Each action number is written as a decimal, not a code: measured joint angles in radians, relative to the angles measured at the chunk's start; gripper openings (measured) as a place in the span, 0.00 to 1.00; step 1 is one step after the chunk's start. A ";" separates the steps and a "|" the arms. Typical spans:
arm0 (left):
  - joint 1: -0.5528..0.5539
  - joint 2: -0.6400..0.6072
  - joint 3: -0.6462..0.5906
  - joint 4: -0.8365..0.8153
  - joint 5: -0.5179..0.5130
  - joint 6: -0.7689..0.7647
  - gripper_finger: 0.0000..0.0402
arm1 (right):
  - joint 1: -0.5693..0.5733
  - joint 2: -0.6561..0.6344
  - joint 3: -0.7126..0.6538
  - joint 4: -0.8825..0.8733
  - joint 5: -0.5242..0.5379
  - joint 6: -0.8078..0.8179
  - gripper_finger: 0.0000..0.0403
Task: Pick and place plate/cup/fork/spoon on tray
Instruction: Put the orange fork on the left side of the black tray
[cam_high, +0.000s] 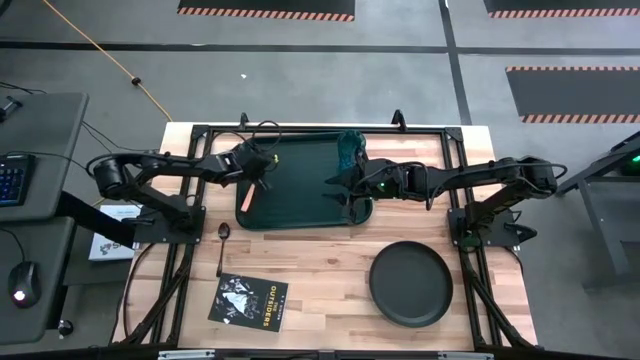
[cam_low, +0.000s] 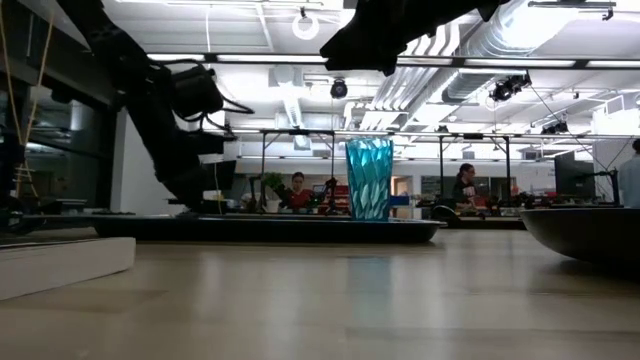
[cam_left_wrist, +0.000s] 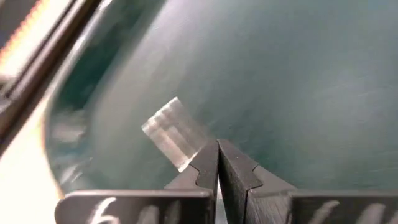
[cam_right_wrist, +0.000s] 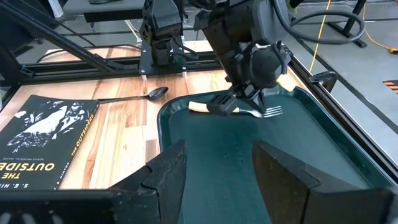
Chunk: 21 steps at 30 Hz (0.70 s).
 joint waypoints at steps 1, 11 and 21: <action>0.000 -0.003 0.000 0.018 0.034 0.011 0.00 | 0.000 0.000 0.000 0.000 0.000 0.000 0.43; 0.092 0.015 0.024 0.088 0.168 0.126 0.00 | 0.000 0.000 0.000 0.025 0.000 0.000 0.43; 0.172 0.098 0.033 0.166 0.316 0.216 0.00 | 0.000 0.000 0.000 0.034 0.000 -0.006 0.43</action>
